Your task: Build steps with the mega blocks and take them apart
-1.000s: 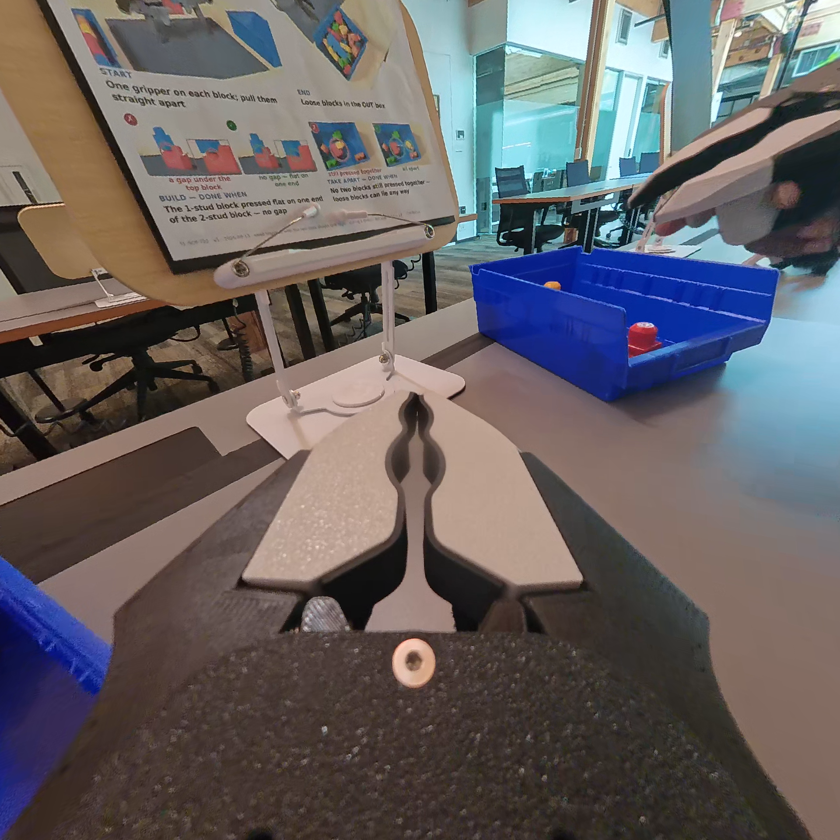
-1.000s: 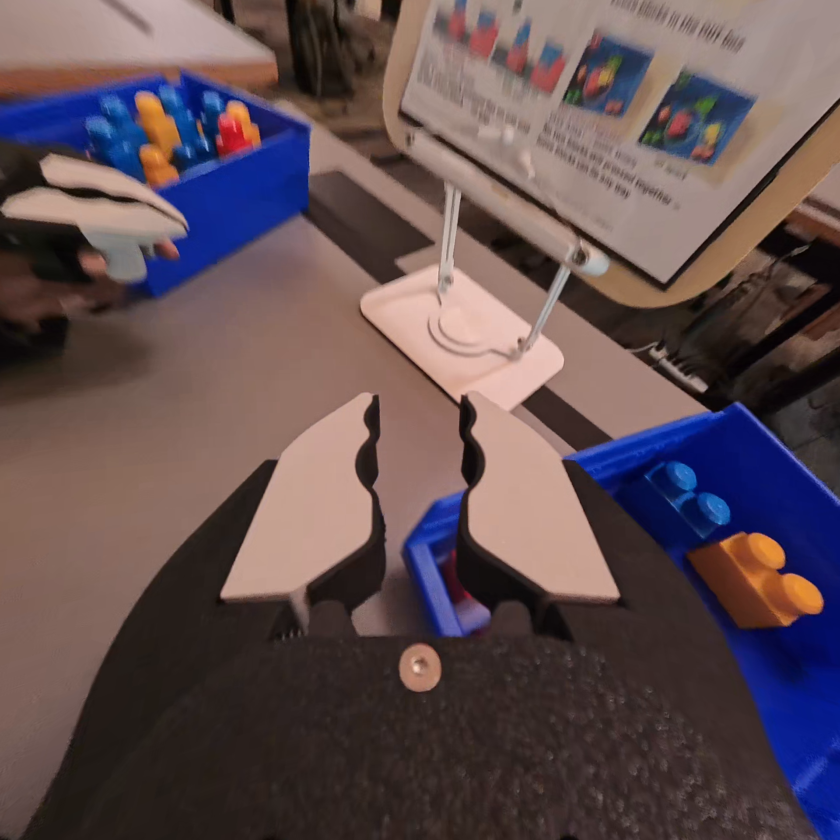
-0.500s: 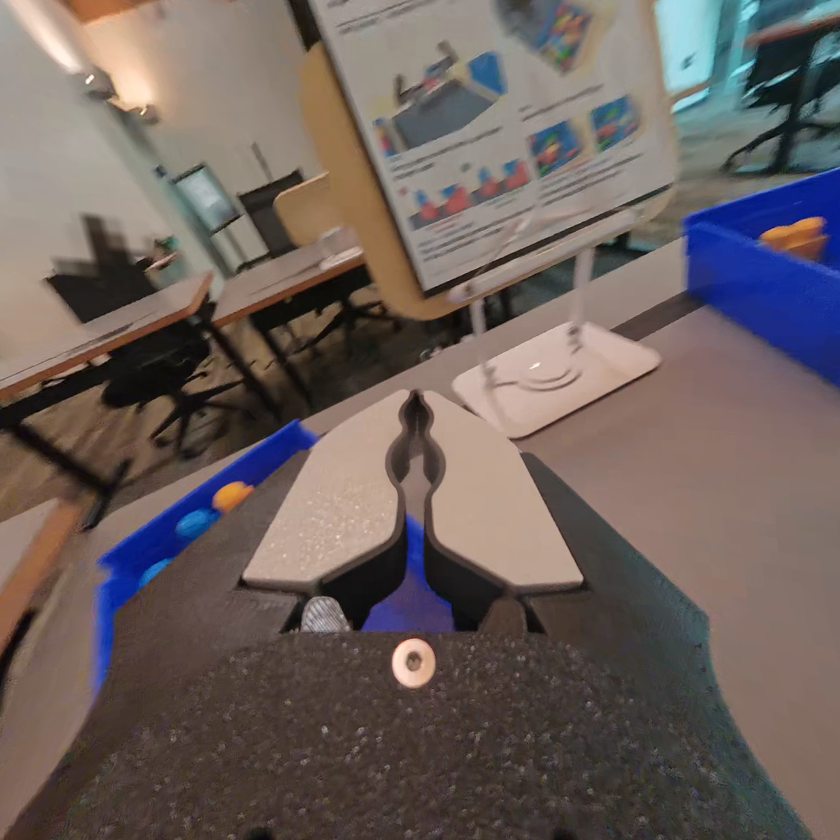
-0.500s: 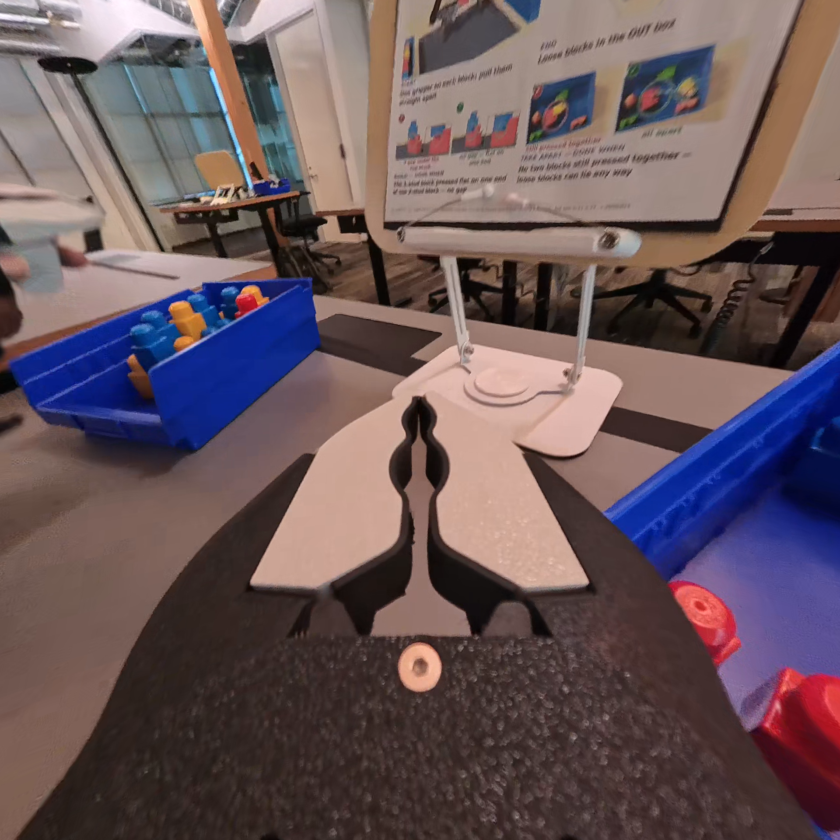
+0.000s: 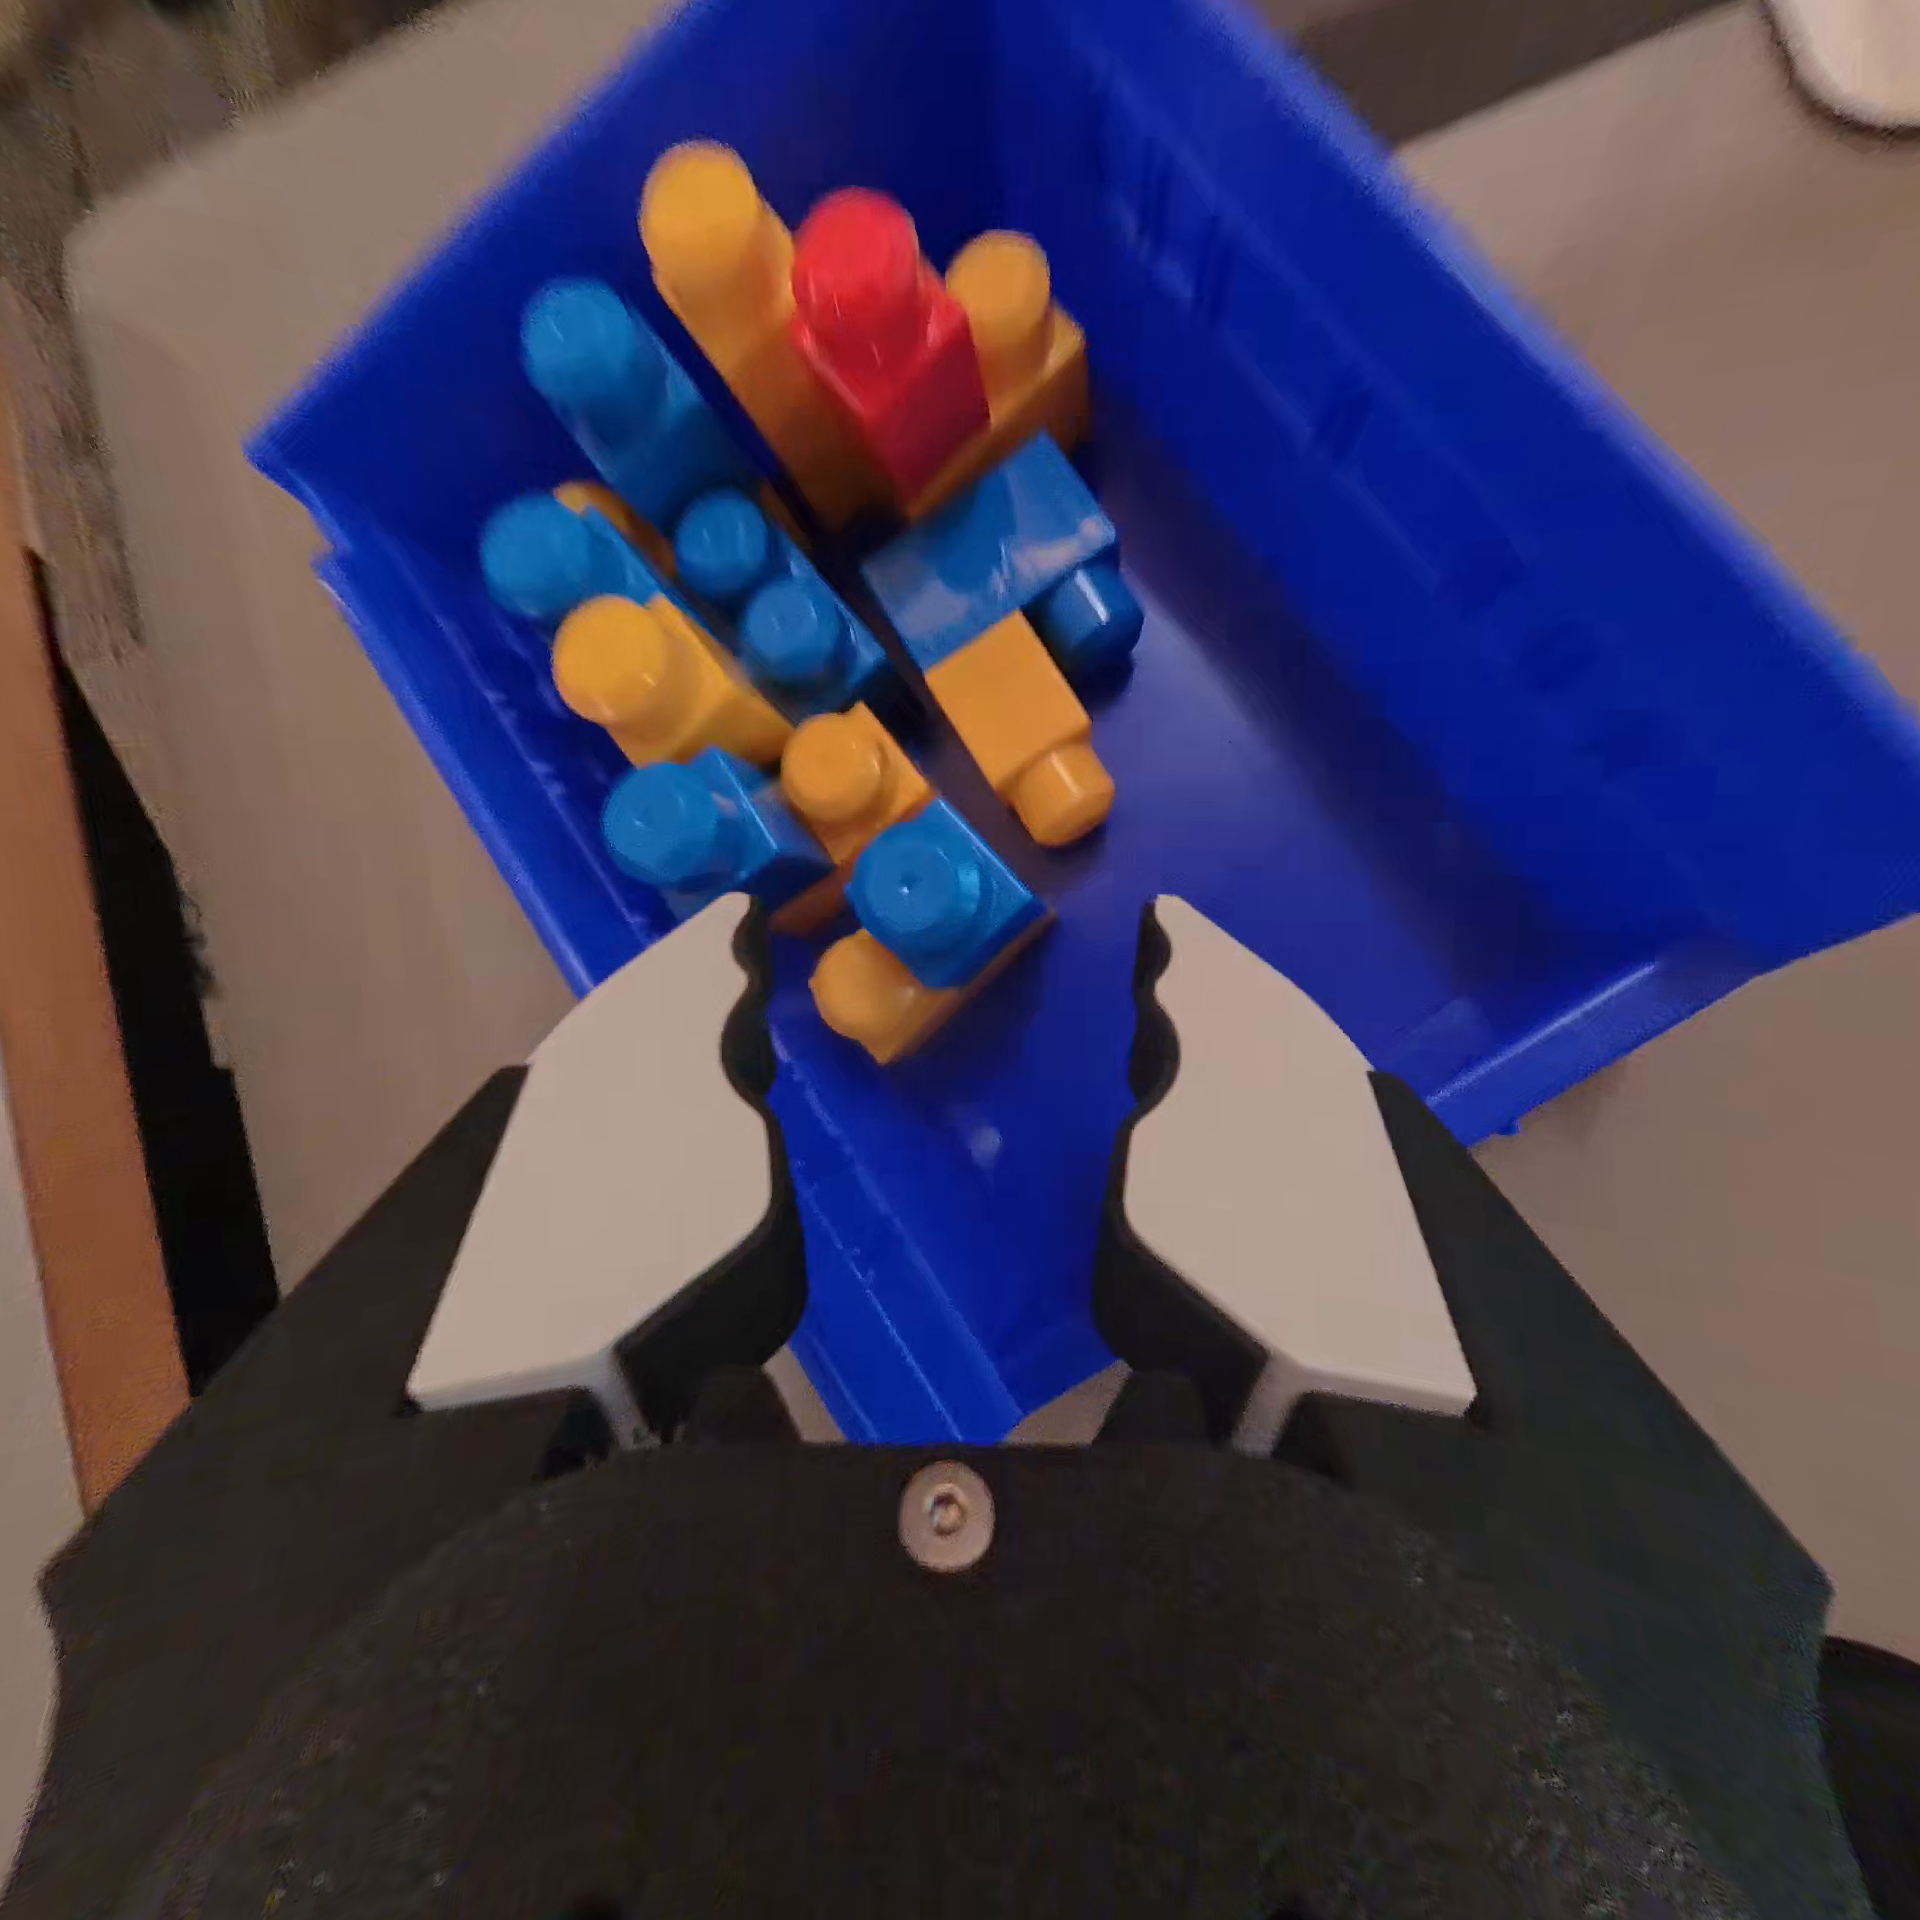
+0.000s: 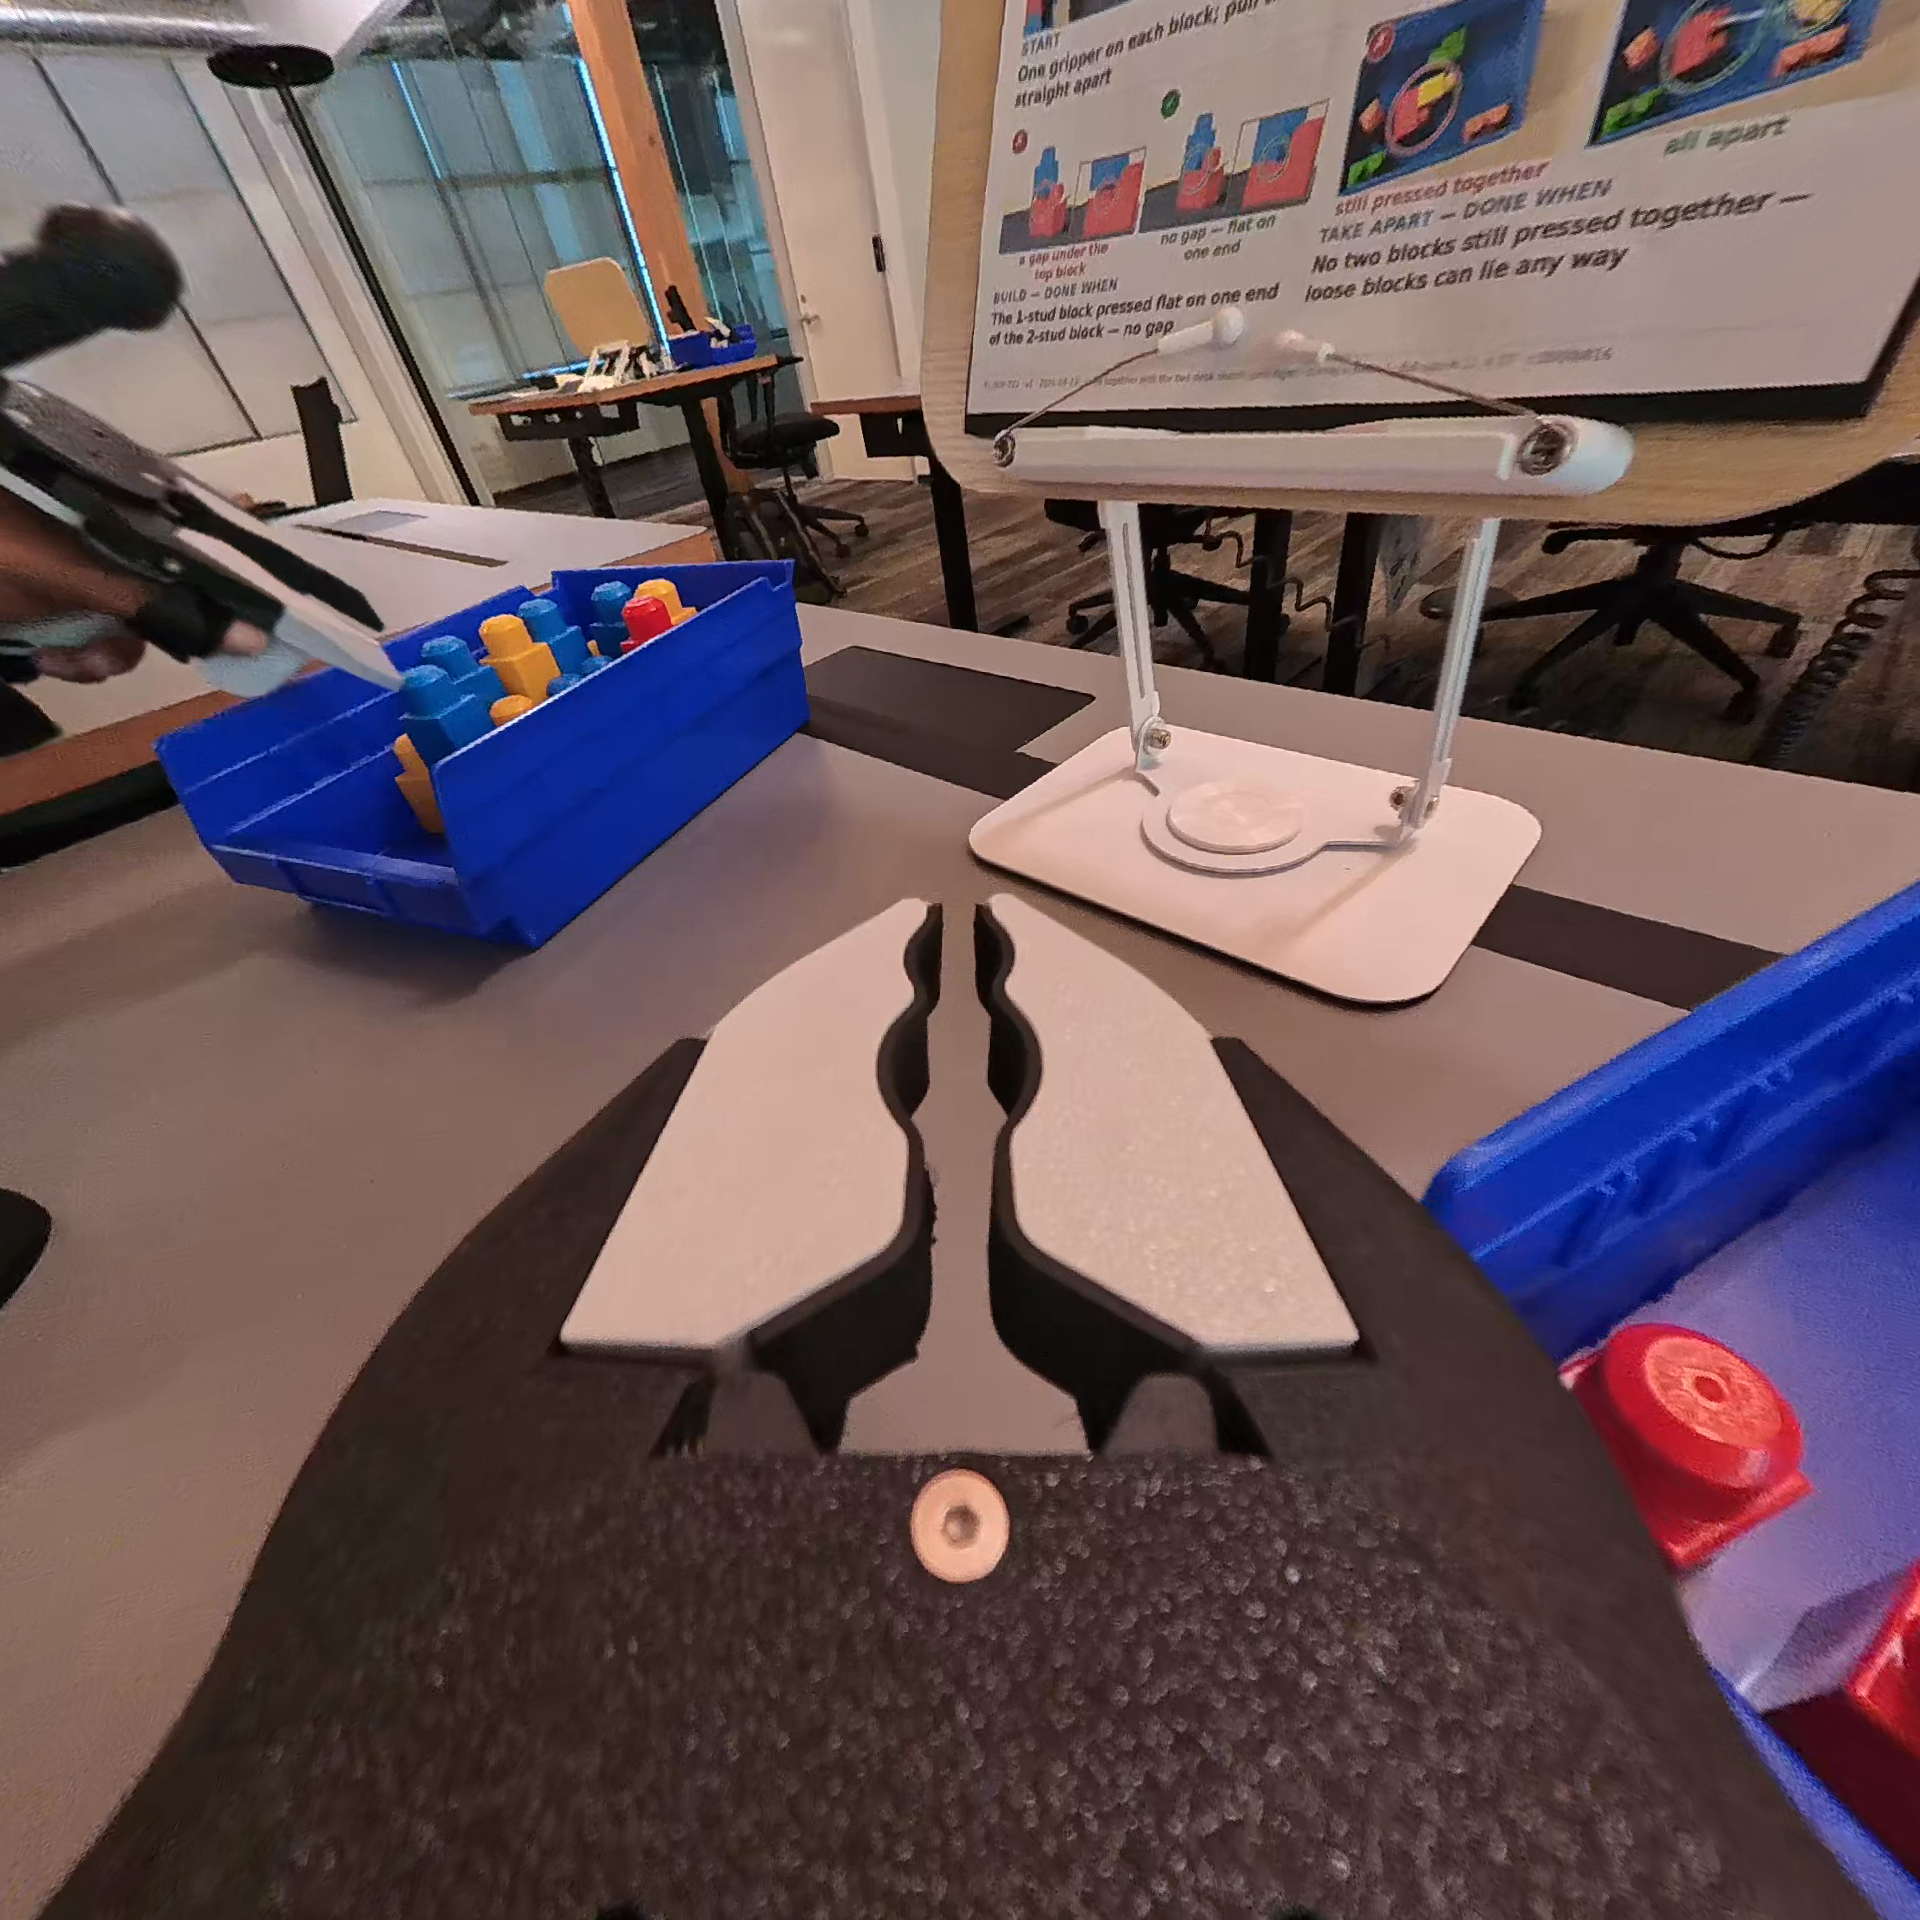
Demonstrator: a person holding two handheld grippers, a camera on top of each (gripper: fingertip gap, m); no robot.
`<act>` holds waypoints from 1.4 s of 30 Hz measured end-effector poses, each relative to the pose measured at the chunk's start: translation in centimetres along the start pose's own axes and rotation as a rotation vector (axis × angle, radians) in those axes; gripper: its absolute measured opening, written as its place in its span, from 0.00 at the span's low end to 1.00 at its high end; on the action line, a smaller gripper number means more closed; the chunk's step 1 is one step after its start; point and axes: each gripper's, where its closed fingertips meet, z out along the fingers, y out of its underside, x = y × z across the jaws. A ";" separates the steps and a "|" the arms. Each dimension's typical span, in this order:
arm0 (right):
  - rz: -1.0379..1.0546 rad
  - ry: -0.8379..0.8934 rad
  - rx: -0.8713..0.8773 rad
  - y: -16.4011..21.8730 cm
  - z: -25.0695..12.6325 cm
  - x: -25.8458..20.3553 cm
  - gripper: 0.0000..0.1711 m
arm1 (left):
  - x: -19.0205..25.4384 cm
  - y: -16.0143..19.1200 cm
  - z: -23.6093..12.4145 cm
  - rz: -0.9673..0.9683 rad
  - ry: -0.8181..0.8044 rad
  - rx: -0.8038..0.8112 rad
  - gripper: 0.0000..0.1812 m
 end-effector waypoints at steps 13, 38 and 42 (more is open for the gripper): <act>-0.027 -0.018 -0.038 0.9 0.3 -0.7 0.03 | -0.1 2.4 5.2 0.055 -0.201 -0.167 0.27; -0.226 -0.343 0.160 -1.8 0.0 -10.7 0.36 | 29.8 -8.2 -13.5 -0.233 1.339 0.809 0.23; -0.295 -0.331 0.133 -0.6 0.8 -11.9 0.33 | 32.7 -7.4 -11.7 -0.261 1.383 0.754 0.23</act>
